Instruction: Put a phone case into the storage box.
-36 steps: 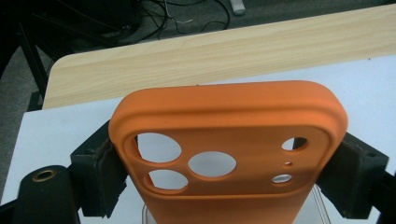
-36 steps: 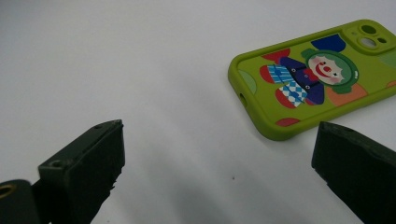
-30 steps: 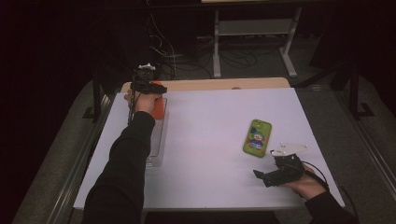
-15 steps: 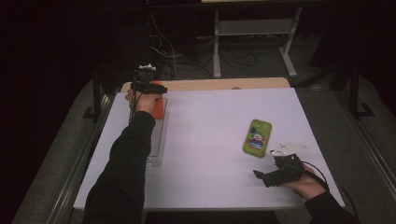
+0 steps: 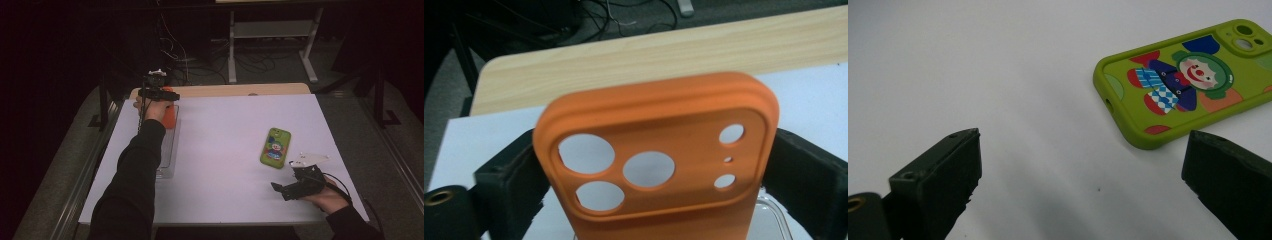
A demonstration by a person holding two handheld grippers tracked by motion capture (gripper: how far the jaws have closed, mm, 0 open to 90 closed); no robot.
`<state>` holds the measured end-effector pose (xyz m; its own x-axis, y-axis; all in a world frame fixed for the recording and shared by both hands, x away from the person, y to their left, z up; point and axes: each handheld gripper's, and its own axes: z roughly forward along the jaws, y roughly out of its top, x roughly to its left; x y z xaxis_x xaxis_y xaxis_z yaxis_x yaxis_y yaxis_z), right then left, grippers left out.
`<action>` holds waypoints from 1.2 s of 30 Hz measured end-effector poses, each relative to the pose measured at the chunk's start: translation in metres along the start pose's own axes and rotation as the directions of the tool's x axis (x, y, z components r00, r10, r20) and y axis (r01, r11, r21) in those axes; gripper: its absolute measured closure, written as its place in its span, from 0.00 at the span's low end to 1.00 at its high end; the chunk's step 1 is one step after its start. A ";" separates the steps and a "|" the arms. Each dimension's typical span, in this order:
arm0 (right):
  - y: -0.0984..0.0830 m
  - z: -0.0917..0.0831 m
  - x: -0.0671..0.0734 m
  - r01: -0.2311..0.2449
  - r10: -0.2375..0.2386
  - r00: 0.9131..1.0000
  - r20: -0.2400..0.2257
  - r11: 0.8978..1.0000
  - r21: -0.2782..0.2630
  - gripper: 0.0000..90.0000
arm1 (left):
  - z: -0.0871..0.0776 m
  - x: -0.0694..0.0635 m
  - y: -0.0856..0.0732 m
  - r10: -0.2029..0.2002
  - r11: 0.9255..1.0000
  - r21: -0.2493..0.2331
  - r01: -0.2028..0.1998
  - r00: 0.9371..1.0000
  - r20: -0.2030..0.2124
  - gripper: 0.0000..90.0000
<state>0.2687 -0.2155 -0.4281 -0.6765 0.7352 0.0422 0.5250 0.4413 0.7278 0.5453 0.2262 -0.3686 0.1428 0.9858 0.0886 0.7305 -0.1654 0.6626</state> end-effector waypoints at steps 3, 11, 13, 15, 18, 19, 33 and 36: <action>0.000 0.000 0.000 0.001 -0.001 1.000 0.000 1.000 0.001 0.02 | 0.000 0.001 0.000 0.009 1.000 0.006 -0.009 1.000 -0.004 0.02; 0.000 0.000 0.000 0.000 0.000 1.000 0.001 1.000 0.001 0.02 | -0.011 0.008 0.003 0.024 0.999 -0.023 -0.024 0.999 0.026 0.00; 0.000 0.000 0.000 0.000 0.000 1.000 0.001 1.000 0.001 0.02 | -0.016 0.010 0.004 0.035 0.999 -0.029 -0.033 0.999 0.038 0.00; 0.000 0.000 0.001 -0.007 0.007 1.000 -0.001 1.000 0.005 0.02 | -0.021 0.012 0.004 0.039 0.999 -0.029 -0.037 0.997 0.070 0.00; 0.000 0.000 0.002 -0.014 0.014 1.000 0.000 1.000 0.008 0.02 | -0.029 0.016 0.003 0.057 0.998 -0.025 -0.055 0.992 0.110 0.00; 0.000 0.000 0.002 -0.010 0.010 1.000 -0.001 1.000 0.008 0.02 | -0.032 0.016 0.003 0.059 0.998 -0.026 -0.056 0.991 0.119 0.00; 0.000 -0.001 0.001 -0.008 0.007 1.000 0.009 1.000 0.006 0.02 | -0.084 0.017 -0.014 0.169 0.986 -0.049 -0.162 0.944 0.284 0.00; 0.000 -0.002 0.003 -0.009 0.009 1.000 0.009 1.000 0.006 0.02 | -0.095 0.013 -0.022 0.205 0.979 -0.063 -0.195 0.927 0.315 0.00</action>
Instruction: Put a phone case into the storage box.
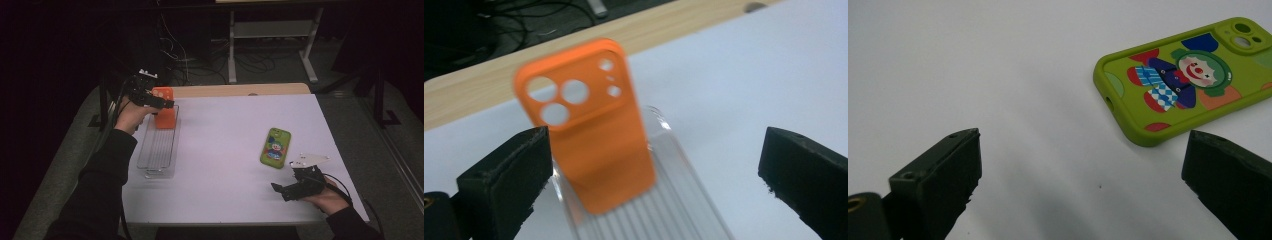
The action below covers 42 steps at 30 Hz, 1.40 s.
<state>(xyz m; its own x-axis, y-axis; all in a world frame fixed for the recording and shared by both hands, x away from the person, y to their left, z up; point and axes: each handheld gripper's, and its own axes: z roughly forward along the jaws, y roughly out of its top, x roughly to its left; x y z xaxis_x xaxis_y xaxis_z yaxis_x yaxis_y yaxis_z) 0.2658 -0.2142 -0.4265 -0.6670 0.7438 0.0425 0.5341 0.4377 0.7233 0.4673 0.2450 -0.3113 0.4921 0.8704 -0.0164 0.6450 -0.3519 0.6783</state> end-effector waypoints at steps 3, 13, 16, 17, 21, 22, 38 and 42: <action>0.000 -0.001 0.001 0.006 -0.006 1.000 -0.001 1.000 0.003 0.02 | -0.007 -0.013 -0.008 0.047 0.999 -0.006 -0.047 0.998 0.036 0.00; 0.003 0.000 0.004 0.013 -0.013 1.000 -0.012 1.000 0.003 0.02 | -0.021 -0.065 -0.031 0.157 0.987 -0.052 -0.151 0.975 0.155 0.01; 0.003 0.001 0.004 0.017 -0.017 1.000 -0.011 1.000 -0.003 0.02 | -0.022 -0.082 -0.035 0.182 0.983 -0.063 -0.173 0.965 0.188 0.00; 0.003 0.000 0.003 0.020 -0.020 1.000 -0.009 1.000 -0.001 0.02 | -0.022 -0.088 -0.036 0.188 0.982 -0.068 -0.178 0.962 0.200 0.01; 0.002 0.000 0.003 0.007 -0.007 1.000 -0.014 1.000 0.002 0.02 | -0.020 -0.107 -0.042 0.220 0.975 -0.079 -0.207 0.946 0.239 0.00; 0.002 0.000 0.003 0.007 -0.007 1.000 -0.014 1.000 0.002 0.02 | -0.019 -0.112 -0.044 0.227 0.974 -0.081 -0.213 0.943 0.245 0.00; 0.006 0.001 0.002 0.012 -0.012 1.000 -0.020 1.000 -0.004 0.02 | 0.001 -0.162 -0.097 0.304 0.953 -0.115 -0.281 0.894 0.328 0.01; 0.010 0.001 0.001 0.008 -0.008 1.000 -0.022 1.000 0.008 0.02 | 0.007 -0.171 -0.115 0.307 0.952 -0.117 -0.284 0.888 0.341 0.01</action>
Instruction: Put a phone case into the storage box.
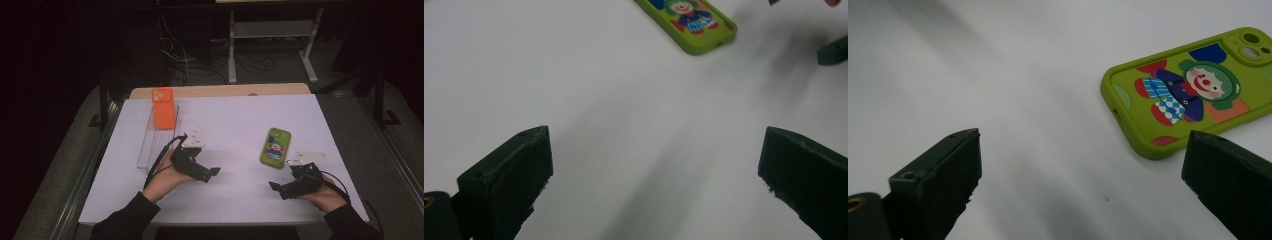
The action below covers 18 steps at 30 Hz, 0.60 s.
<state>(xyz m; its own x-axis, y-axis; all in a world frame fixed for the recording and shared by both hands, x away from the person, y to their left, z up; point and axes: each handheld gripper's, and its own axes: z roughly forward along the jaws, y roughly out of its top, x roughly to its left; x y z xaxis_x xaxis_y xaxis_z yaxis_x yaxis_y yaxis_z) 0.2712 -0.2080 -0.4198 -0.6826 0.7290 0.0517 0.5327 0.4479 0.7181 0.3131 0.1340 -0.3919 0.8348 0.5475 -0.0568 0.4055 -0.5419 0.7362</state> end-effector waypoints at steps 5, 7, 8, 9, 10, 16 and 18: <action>0.009 0.003 0.000 -0.027 0.027 1.000 -0.012 1.000 0.014 0.05 | 0.011 -0.010 -0.015 0.032 0.999 0.040 -0.033 0.999 0.013 0.01; 0.015 0.005 -0.001 -0.034 0.034 0.999 -0.019 0.999 0.025 0.08 | 0.012 -0.010 -0.015 0.029 0.999 0.045 -0.030 0.999 0.028 0.01; 0.018 0.007 -0.002 -0.040 0.041 0.999 -0.028 0.999 0.025 0.10 | 0.012 -0.010 -0.016 0.029 0.999 0.042 -0.030 0.999 0.024 0.01; 0.021 0.009 -0.003 -0.044 0.044 0.998 -0.035 0.999 0.020 0.14 | 0.013 -0.010 -0.016 0.026 0.999 0.040 -0.027 0.999 0.028 0.01; 0.024 0.010 -0.003 -0.058 0.059 0.998 -0.037 0.998 0.025 0.15 | 0.013 -0.010 -0.017 0.023 0.999 0.038 -0.024 0.999 0.025 0.01; 0.044 0.023 -0.011 -0.105 0.106 0.994 -0.004 0.993 0.046 0.37 | 0.014 -0.008 -0.018 0.023 0.999 0.039 -0.024 1.000 0.012 0.01; 0.051 0.029 -0.016 -0.121 0.122 0.993 -0.008 0.992 0.037 0.49 | 0.015 -0.007 -0.019 0.021 0.999 0.045 -0.022 1.000 0.011 0.01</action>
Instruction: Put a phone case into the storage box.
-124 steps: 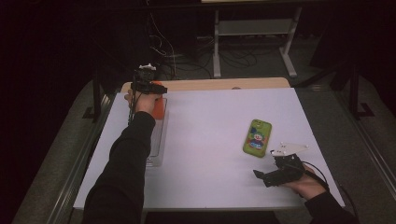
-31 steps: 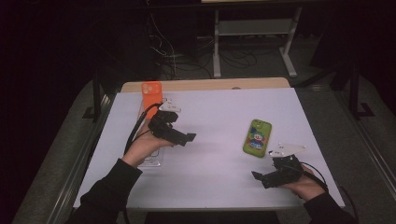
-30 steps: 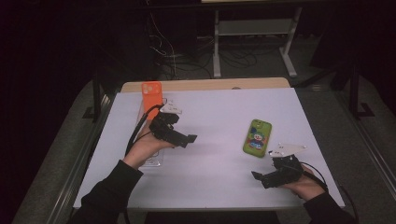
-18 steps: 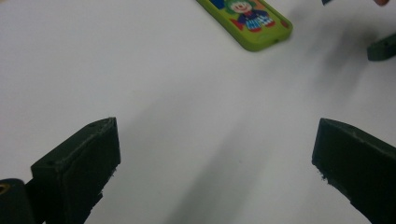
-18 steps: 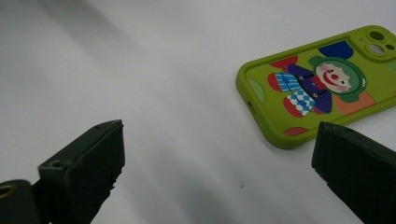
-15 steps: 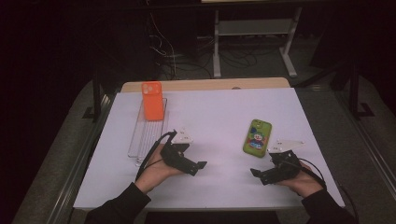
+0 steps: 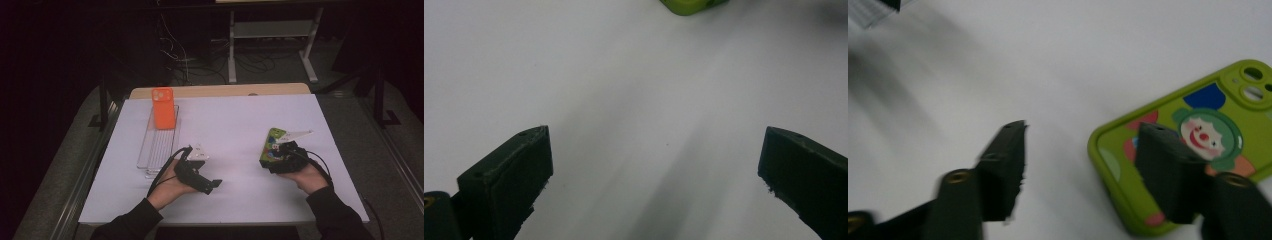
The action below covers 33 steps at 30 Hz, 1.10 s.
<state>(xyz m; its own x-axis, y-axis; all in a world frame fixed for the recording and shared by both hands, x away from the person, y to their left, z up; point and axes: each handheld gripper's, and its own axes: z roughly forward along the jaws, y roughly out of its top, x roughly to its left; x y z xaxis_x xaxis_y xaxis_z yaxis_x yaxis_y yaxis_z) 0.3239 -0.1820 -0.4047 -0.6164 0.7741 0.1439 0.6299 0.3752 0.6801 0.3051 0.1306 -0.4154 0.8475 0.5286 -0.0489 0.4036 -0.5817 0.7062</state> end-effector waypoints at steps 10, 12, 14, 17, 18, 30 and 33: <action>0.025 0.035 -0.009 -0.030 0.029 1.000 0.009 0.999 0.036 0.89 | -0.002 0.001 0.000 -0.008 1.000 -0.015 0.008 1.000 0.002 0.01; 0.027 0.043 -0.008 -0.033 0.033 0.999 0.011 0.998 0.057 0.96 | -0.002 0.002 0.000 -0.008 1.000 -0.009 0.008 1.000 0.003 0.01; 0.028 0.049 -0.008 -0.030 0.029 0.999 0.016 0.997 0.069 0.98 | -0.002 0.002 0.000 -0.004 1.000 -0.011 0.004 1.000 0.004 0.01; 0.027 0.054 -0.008 -0.025 0.023 1.000 0.021 0.996 0.086 0.98 | -0.001 0.002 0.000 -0.003 1.000 -0.006 0.003 1.000 0.008 0.01; 0.026 0.055 -0.007 -0.019 0.017 1.000 0.026 0.996 0.092 0.98 | -0.001 0.002 0.000 0.002 1.000 -0.002 -0.002 1.000 0.008 0.01; 0.017 0.052 -0.008 0.002 -0.010 0.998 0.056 0.988 0.154 0.98 | 0.001 0.001 -0.001 -0.001 1.000 0.008 0.001 1.000 0.012 0.01; 0.012 0.047 -0.010 0.001 -0.011 0.998 0.061 0.987 0.159 0.98 | 0.001 0.001 -0.001 -0.004 1.000 0.007 0.004 1.000 0.016 0.01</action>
<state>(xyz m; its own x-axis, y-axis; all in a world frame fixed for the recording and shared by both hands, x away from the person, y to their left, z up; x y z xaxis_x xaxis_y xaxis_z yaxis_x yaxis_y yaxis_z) 0.3604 -0.1614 -0.4319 -0.5933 0.7996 0.0924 0.6963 0.4522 0.5574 0.3057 0.1313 -0.4170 0.8509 0.5215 -0.0630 0.4097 -0.5839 0.7009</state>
